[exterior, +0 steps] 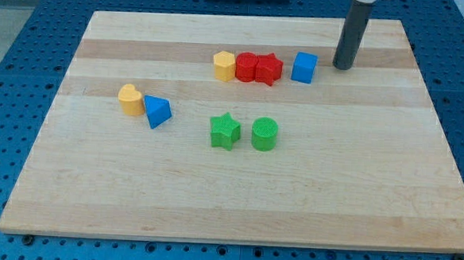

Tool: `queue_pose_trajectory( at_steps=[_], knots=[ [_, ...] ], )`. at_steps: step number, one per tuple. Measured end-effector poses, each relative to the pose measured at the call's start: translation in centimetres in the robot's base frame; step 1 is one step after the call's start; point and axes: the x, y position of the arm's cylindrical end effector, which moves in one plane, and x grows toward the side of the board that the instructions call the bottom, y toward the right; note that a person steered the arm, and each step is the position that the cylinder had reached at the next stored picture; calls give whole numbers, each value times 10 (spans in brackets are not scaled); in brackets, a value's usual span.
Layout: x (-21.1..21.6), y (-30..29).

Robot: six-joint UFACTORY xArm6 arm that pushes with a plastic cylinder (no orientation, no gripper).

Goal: Move the blue cube into the red star

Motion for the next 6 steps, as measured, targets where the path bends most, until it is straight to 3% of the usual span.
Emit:
queue_pose_trajectory(
  at_steps=[6],
  knots=[
    [0, -53]
  ],
)
